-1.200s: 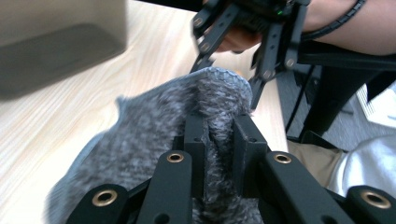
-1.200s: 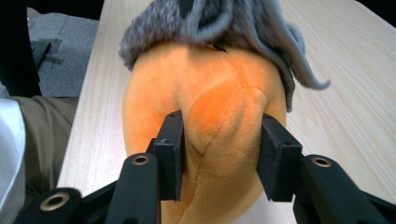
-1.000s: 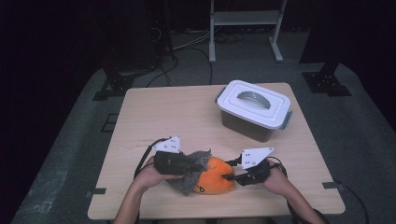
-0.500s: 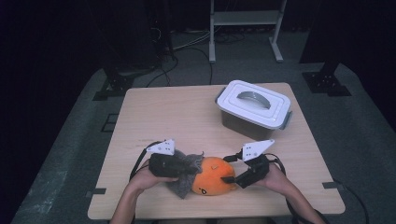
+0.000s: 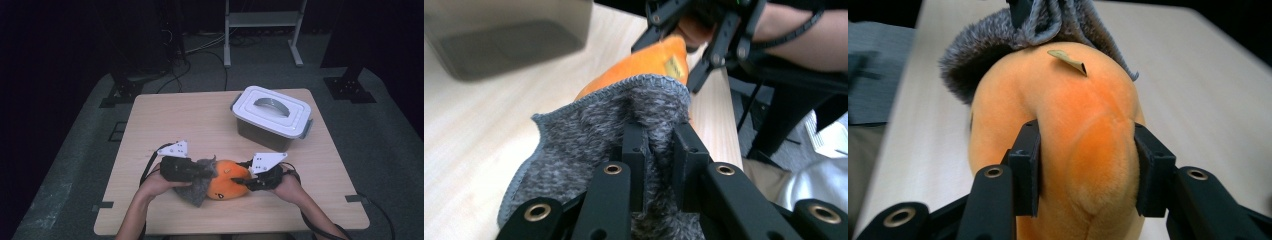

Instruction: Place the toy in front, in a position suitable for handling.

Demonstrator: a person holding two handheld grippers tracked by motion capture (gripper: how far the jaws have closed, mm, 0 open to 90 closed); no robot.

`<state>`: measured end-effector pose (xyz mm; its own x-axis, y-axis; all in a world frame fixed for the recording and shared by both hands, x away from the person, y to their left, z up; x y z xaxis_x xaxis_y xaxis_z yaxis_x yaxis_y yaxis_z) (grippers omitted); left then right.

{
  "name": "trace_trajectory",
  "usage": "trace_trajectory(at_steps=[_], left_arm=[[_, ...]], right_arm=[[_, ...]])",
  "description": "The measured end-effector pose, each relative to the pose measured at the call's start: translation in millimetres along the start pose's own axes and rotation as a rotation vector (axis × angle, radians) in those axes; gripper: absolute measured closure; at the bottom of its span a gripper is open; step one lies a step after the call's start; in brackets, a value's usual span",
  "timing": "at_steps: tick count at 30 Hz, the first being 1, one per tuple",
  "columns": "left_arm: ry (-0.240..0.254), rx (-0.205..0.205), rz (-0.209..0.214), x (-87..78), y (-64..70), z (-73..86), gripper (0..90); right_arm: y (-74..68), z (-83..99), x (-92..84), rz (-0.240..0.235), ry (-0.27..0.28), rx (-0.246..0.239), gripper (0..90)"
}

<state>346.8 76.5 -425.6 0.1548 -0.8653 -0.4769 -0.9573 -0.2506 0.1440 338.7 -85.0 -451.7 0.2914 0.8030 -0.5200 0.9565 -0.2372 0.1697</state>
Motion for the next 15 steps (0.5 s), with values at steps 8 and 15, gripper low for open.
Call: trace_trajectory(at_steps=[8,15], left_arm=[[-0.068,0.013,0.061,24.1,8.8,12.1,78.9],[-0.081,0.038,0.073,26.2,16.4,12.1,78.9]], right_arm=[[-9.4,9.8,-5.5,-0.131,0.009,0.101,26.8],[7.1,4.8,-15.0,-0.170,0.087,0.189,26.5]])
Point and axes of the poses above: each handheld gripper's, and its own axes: x roughly forward along the jaws, z roughly out of its underside, y roughly to its right, the point moved 8 cm from there along x, roughly forward along the jaws, and after that the axes turned 3 degrees about -z, right-handed, at the moved point
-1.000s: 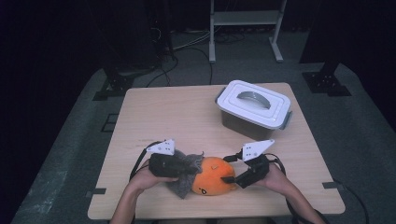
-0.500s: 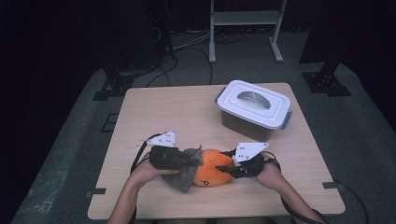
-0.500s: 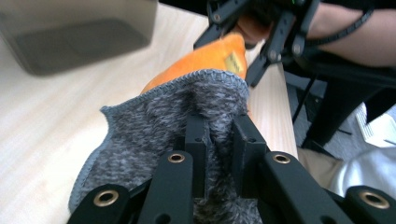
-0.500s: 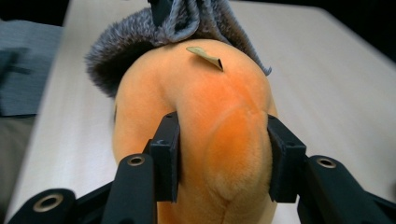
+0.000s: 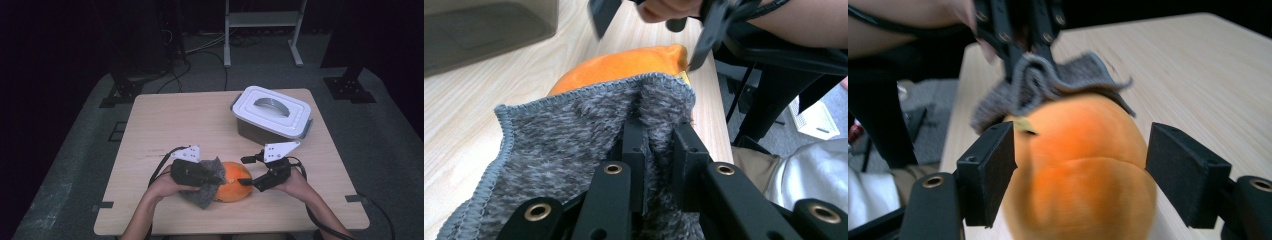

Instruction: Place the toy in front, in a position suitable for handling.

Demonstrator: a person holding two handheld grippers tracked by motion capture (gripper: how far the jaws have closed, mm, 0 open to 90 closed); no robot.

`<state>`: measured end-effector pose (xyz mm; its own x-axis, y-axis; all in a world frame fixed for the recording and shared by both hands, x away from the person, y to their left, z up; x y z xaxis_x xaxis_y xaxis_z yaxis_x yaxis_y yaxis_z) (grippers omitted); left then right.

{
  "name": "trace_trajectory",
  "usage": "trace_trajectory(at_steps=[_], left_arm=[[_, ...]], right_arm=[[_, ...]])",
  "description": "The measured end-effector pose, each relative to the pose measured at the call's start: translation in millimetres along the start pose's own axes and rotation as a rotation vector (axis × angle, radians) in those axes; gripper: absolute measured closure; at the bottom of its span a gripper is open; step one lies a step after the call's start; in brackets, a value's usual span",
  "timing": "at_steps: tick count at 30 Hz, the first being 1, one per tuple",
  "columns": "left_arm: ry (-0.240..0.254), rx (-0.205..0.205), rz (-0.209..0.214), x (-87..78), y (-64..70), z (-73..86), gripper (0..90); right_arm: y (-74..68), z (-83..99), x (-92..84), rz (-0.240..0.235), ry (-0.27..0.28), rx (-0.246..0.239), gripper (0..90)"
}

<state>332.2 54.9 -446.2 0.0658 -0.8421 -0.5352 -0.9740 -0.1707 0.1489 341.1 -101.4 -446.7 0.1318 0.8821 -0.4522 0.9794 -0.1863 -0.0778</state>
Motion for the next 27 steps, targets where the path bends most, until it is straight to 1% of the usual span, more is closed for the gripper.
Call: trace_trajectory(at_steps=[1,2,3,5,7,9,10,11,12,13,15,16,17,21,22,23,24,25,26,27], left_arm=[[-0.009,0.005,-0.018,-2.3,-1.1,1.3,78.8],[-0.009,0.005,-0.018,-2.3,-1.1,1.3,78.8],[-0.011,0.004,-0.032,-4.6,-2.6,2.6,78.8],[0.002,-0.009,-0.048,-9.8,-5.1,6.0,78.8],[-0.011,-0.016,-0.075,-14.5,-8.2,12.4,78.7],[-0.013,-0.032,-0.087,-18.0,-9.9,18.3,78.4],[-0.016,-0.038,-0.091,-19.0,-10.3,21.0,78.4],[-0.020,-0.043,-0.092,-19.8,-10.5,23.2,78.3],[-0.017,-0.046,-0.089,-19.9,-10.3,24.6,78.3],[-0.016,-0.050,-0.087,-19.7,-10.2,25.3,78.2],[0.001,-0.048,-0.076,-18.0,-8.2,22.4,78.1],[0.001,-0.048,-0.076,-18.0,-8.2,22.4,78.2],[0.003,-0.041,-0.068,-17.7,-7.3,20.4,78.3],[0.044,-0.025,-0.047,-14.3,-2.5,5.6,78.6],[0.054,-0.016,-0.034,-13.0,-0.7,1.0,78.6],[0.071,0.004,-0.011,-8.5,4.1,-8.7,78.6],[0.071,0.004,-0.011,-8.5,4.1,-8.7,78.6],[0.064,0.017,-0.011,-5.4,6.1,-11.8,78.6],[0.048,0.027,-0.017,-2.4,7.0,-13.0,78.6],[0.019,0.039,-0.027,0.7,5.6,-10.3,78.6]], right_arm=[[-2.9,7.8,11.5,-0.027,-0.032,0.008,26.7],[-2.9,7.8,11.5,-0.027,-0.032,0.008,26.7],[-4.5,11.5,16.3,-0.017,-0.041,-0.005,29.2],[-6.6,14.8,19.1,0.006,-0.052,-0.026,35.3],[-5.4,15.1,16.0,0.034,-0.072,-0.028,40.8],[-4.1,18.7,11.2,0.063,-0.085,-0.030,46.0],[-4.1,18.7,11.2,0.063,-0.085,-0.030,46.0],[-2.6,21.0,8.8,0.066,-0.076,-0.011,46.5],[-2.6,21.0,8.8,0.066,-0.076,-0.011,46.5],[-1.7,21.6,7.7,0.071,-0.073,-0.001,46.6],[0.5,21.8,7.7,0.078,-0.065,0.015,46.9],[0.5,21.8,7.7,0.078,-0.065,0.015,46.9],[0.8,21.2,8.6,0.083,-0.061,0.025,47.0],[2.8,21.2,9.3,0.088,-0.048,0.042,47.0],[3.3,21.1,9.7,0.087,-0.046,0.049,47.0],[3.3,19.8,11.2,0.093,-0.044,0.049,47.0],[3.3,19.8,11.2,0.093,-0.044,0.049,47.0],[3.0,19.1,12.0,0.096,-0.045,0.045,47.0],[2.6,18.9,12.1,0.099,-0.050,0.039,47.1],[2.7,19.5,10.8,0.105,-0.054,0.042,48.0]])
Point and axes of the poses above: each handheld gripper's, and its own axes: x roughly forward along the jaws, z roughly out of its underside, y roughly to its right, the point moved 8 cm from there along x, roughly forward along the jaws, and after that the axes turned 3 degrees about -z, right-handed, at the moved point
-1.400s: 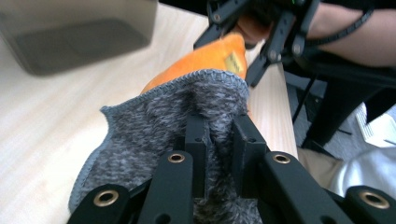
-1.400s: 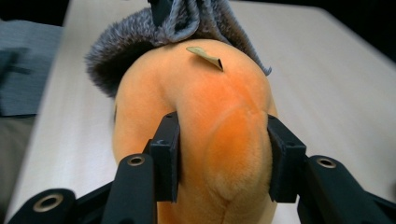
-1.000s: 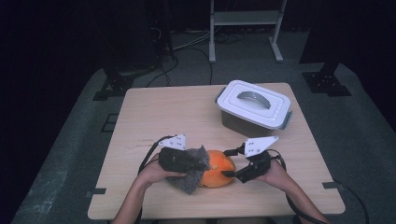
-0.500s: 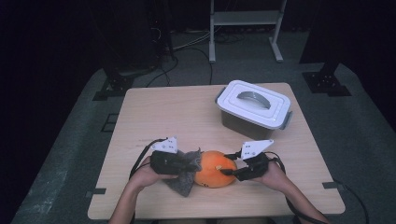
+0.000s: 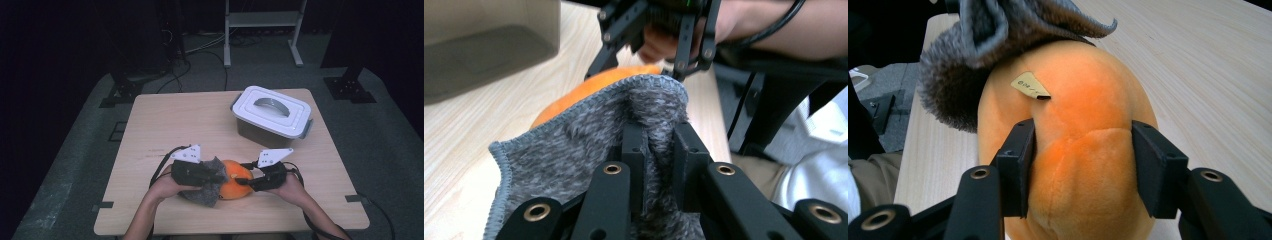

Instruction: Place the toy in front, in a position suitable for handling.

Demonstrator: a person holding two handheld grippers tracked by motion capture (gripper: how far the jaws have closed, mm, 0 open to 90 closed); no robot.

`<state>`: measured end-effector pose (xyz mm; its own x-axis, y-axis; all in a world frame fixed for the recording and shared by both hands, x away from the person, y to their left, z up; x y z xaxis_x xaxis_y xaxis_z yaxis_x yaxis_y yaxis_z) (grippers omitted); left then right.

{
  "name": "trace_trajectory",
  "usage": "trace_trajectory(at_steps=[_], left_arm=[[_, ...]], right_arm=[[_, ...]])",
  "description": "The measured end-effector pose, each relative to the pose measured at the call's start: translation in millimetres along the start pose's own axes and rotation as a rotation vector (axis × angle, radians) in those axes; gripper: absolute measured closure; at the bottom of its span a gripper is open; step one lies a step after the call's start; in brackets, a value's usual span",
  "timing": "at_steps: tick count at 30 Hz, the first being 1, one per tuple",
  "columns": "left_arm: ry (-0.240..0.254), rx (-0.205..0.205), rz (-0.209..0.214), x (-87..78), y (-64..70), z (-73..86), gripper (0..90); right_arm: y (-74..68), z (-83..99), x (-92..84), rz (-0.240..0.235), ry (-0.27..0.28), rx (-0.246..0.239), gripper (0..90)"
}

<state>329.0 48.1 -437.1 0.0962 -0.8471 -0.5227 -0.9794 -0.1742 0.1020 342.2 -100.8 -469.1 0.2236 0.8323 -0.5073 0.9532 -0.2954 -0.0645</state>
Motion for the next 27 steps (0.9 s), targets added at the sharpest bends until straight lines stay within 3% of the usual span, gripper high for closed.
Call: trace_trajectory(at_steps=[3,6,10,22,27], left_arm=[[-0.018,-0.008,-0.019,-1.8,-4.5,6.5,78.7],[-0.032,-0.051,-0.062,-11.5,-14.2,22.7,78.8],[-0.046,-0.076,-0.093,-16.0,-19.3,33.9,78.8],[-0.034,-0.094,-0.125,-8.3,-31.7,29.6,79.1],[0.009,-0.084,-0.097,-12.3,-25.3,16.1,79.2]], right_arm=[[0.9,1.7,-2.0,0.004,-0.003,0.005,48.7],[0.8,2.8,-3.7,0.007,-0.007,0.004,48.9],[0.8,2.8,-3.8,0.008,-0.006,0.009,48.8],[-8.7,1.2,-4.5,0.019,-0.031,0.011,48.9],[-9.0,2.4,-6.1,0.014,-0.024,0.013,48.7]])
Point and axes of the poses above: each handheld gripper's, and its own axes: x roughly forward along the jaws, z roughly out of its underside, y roughly to its right, the point moved 8 cm from there along x, roughly forward along the jaws, and after that the axes turned 3 degrees about -z, right-handed, at the moved point
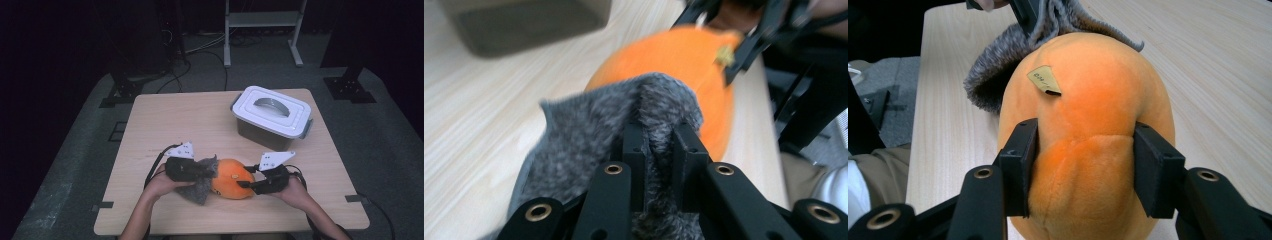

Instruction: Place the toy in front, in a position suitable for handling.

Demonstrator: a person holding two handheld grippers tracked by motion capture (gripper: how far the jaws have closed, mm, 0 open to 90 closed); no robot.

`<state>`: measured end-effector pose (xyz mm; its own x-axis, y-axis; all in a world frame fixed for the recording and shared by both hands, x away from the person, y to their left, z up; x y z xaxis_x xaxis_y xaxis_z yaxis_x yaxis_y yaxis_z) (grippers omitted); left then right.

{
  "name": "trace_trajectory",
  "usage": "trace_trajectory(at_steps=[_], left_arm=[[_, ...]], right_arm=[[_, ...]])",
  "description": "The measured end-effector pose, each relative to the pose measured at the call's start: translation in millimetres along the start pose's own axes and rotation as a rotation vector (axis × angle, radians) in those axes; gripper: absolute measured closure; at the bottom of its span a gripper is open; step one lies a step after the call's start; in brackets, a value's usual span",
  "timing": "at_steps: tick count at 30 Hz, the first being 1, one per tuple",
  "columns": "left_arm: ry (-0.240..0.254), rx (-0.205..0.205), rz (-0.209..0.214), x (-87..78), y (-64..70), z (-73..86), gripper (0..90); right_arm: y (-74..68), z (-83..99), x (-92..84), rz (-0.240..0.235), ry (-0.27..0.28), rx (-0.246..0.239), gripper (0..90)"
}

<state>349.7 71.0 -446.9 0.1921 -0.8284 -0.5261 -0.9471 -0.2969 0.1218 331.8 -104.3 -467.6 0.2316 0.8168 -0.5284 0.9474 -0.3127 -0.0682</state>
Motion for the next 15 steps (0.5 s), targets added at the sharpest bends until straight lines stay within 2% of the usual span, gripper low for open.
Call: trace_trajectory(at_steps=[2,4,5,6,7,9,11,15], left_arm=[[0.012,0.035,0.027,2.4,10.5,-11.4,79.2],[0.010,0.045,0.034,4.6,14.0,-14.1,79.2],[-0.014,0.062,0.046,8.5,17.8,-14.6,79.2],[-0.014,0.062,0.046,8.5,17.8,-14.6,79.2],[-0.020,0.065,0.056,10.1,18.7,-13.3,79.2],[-0.036,0.066,0.057,10.9,18.9,-8.9,79.2],[-0.047,0.053,0.061,9.1,18.2,-2.4,79.3],[-0.054,0.051,0.059,5.1,17.2,1.7,79.2]], right_arm=[[-2.9,-0.8,1.5,-0.013,0.001,-0.013,48.4],[-4.4,-1.2,2.2,-0.016,-0.001,-0.020,48.2],[-7.1,-1.2,2.1,-0.022,-0.012,-0.031,46.2],[-7.1,-1.2,2.1,-0.022,-0.012,-0.031,46.2],[-8.7,-0.8,-1.1,-0.047,-0.022,-0.034,40.5],[-8.7,-1.3,-3.7,-0.051,-0.023,-0.044,37.6],[-6.8,-4.8,-9.0,-0.065,-0.005,-0.041,31.5],[-4.3,-7.0,-9.9,-0.075,-0.004,-0.033,28.9]])
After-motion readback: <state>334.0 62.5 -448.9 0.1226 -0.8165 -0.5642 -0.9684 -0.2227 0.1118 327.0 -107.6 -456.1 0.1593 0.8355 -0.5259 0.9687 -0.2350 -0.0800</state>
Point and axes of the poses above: each handheld gripper's, and its own axes: x roughly forward along the jaws, z roughly out of its underside, y roughly to its right, the point moved 8 cm from there along x, roughly forward along the jaws, and after that the axes turned 3 degrees about -z, right-handed, at the moved point
